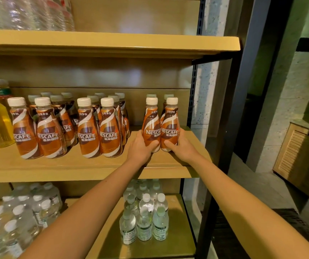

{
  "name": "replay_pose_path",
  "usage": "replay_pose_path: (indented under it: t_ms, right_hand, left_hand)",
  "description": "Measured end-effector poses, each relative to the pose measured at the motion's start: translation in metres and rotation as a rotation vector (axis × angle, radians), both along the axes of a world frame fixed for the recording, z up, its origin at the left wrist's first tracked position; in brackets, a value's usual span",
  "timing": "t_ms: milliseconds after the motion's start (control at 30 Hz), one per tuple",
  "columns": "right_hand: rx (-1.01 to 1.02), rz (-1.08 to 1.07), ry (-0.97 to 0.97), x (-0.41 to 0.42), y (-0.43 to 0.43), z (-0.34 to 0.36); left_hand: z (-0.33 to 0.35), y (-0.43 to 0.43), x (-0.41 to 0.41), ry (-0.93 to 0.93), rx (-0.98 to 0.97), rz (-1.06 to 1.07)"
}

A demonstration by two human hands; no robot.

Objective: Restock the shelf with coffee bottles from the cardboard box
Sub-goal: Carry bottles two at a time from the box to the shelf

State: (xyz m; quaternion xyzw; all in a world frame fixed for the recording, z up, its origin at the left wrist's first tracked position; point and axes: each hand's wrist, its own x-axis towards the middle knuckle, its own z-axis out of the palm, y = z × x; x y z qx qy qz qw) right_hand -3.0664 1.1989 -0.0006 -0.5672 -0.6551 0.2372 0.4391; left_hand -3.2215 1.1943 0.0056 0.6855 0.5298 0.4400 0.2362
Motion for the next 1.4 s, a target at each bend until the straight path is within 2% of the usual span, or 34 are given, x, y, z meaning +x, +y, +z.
replay_pose_path:
  t_ms: [400, 867, 1200, 1267, 1400]
  right_hand:
    - [-0.056, -0.07, -0.006, -0.004, 0.023, -0.003]
    - [-0.055, -0.154, -0.141, -0.005, 0.033, -0.001]
    - [-0.126, -0.262, -0.351, -0.004, 0.016, 0.007]
    - [-0.059, -0.261, -0.404, -0.002, 0.001, 0.009]
    - [0.088, -0.216, -0.672, 0.003, -0.036, 0.018]
  left_hand:
    - [0.001, 0.026, -0.003, 0.057, -0.083, -0.044]
    - [0.002, 0.034, 0.002, 0.161, -0.079, -0.01]
    - [0.002, 0.023, -0.003, 0.126, -0.141, -0.011]
    - [0.0, 0.013, -0.007, 0.204, -0.075, 0.021]
    - [0.01, -0.017, -0.014, 0.454, 0.089, -0.009]
